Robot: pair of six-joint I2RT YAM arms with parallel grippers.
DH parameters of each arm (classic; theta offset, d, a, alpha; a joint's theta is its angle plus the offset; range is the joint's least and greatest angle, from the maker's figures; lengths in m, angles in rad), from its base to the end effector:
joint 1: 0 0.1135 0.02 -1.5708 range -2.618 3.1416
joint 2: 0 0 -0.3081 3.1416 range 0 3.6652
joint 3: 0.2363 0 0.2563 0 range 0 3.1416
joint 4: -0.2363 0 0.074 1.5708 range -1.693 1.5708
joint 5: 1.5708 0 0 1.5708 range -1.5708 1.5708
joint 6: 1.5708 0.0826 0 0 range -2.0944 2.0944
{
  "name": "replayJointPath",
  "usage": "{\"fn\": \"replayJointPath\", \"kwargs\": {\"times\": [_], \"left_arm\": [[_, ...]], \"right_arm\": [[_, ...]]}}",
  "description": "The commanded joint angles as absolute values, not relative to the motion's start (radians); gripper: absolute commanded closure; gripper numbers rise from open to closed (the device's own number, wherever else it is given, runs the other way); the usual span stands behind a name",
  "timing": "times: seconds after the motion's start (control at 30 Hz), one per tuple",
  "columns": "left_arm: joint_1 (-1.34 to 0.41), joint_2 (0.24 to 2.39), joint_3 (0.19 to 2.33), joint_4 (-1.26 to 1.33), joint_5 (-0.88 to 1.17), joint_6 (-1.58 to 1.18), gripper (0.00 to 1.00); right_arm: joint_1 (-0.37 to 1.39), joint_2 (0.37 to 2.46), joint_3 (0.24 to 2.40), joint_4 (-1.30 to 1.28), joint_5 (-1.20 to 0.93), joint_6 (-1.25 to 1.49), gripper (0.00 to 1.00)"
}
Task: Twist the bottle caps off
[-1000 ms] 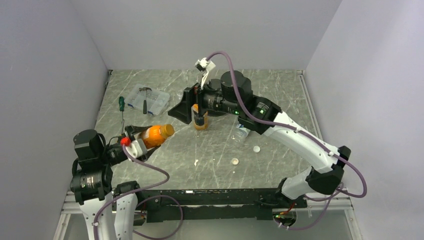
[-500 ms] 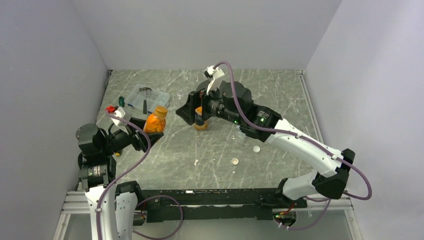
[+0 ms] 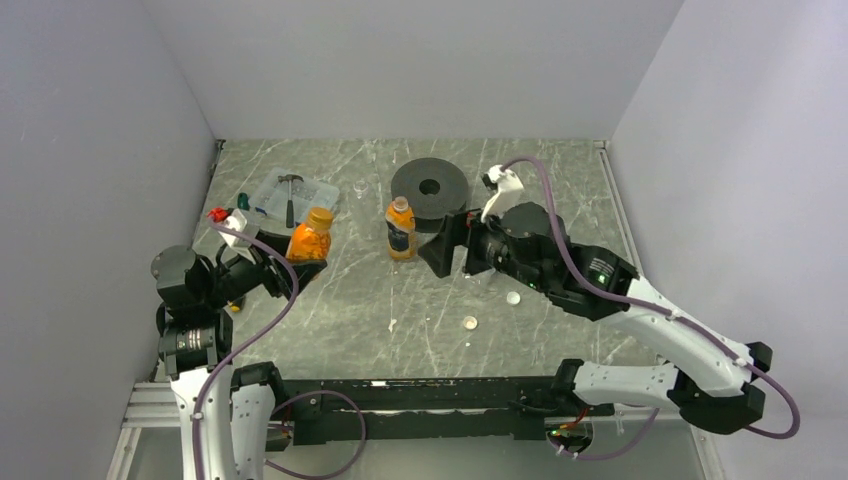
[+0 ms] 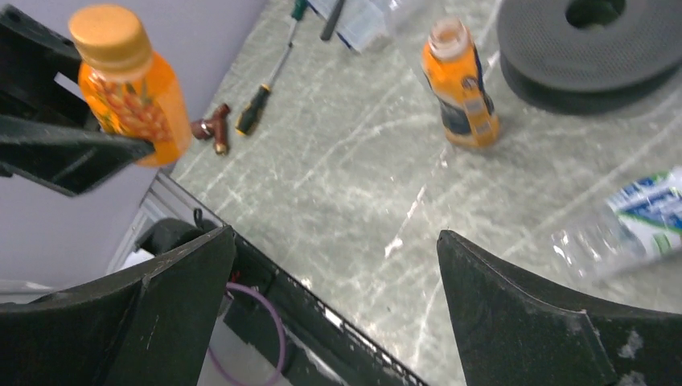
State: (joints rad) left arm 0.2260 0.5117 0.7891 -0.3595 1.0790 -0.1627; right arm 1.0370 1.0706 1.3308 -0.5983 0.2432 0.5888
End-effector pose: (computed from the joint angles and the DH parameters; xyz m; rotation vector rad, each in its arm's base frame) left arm 0.1013 -0.0514 0.3810 0.5106 1.5959 -0.8353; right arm 0.1408 0.1991 0.4548 -0.2740 1.9767 0.8559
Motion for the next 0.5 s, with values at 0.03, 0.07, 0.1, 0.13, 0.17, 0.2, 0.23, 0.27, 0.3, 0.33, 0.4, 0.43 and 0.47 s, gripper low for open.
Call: {"fn": "replayJointPath", "kwargs": {"times": [0.03,0.07,0.1,0.13,0.17,0.2,0.23,0.27,0.3,0.33,0.4,0.43,0.47], "left_arm": [[0.228,0.553,0.822,-0.38,1.155,-0.121,0.79],[0.228,0.555,0.823,-0.393,1.164,-0.106,0.79],[0.228,0.557,0.825,-0.408,1.171,-0.092,0.79],[0.227,0.556,0.826,-0.408,1.174,-0.089,0.79],[0.228,0.556,0.829,-0.406,1.176,-0.096,0.79],[0.228,0.554,0.833,-0.401,1.181,-0.101,0.79],[0.227,0.555,0.837,-0.394,1.187,-0.106,0.79],[0.227,0.555,0.837,-0.383,1.19,-0.117,0.79],[0.228,0.555,0.836,-0.377,1.193,-0.126,0.79],[0.227,0.558,0.839,-0.375,1.197,-0.128,0.79],[0.228,0.562,0.846,-0.38,1.209,-0.124,0.79],[0.228,0.561,0.85,-0.381,1.211,-0.12,0.79],[0.227,0.559,0.85,-0.379,1.212,-0.12,0.79]], "right_arm": [[1.04,1.104,1.419,-0.806,0.29,0.584,0.0],[1.04,1.144,1.467,-0.792,0.302,0.542,0.0],[1.039,1.187,1.537,-0.777,0.318,0.507,0.0],[1.039,1.233,1.588,-0.763,0.325,0.472,0.0],[1.039,1.276,1.637,-0.753,0.328,0.445,0.0],[1.04,1.314,1.67,-0.738,0.344,0.439,0.0],[1.04,1.338,1.682,-0.703,0.353,0.436,0.0],[1.04,1.351,1.675,-0.643,0.347,0.429,0.0],[1.04,1.359,1.659,-0.577,0.324,0.439,0.0],[1.04,1.361,1.638,-0.502,0.3,0.447,0.0],[1.04,1.388,1.627,-0.407,0.234,0.482,0.0],[1.042,1.412,1.645,-0.388,0.209,0.491,0.0],[1.047,1.441,1.675,-0.387,0.194,0.492,0.01]]}}
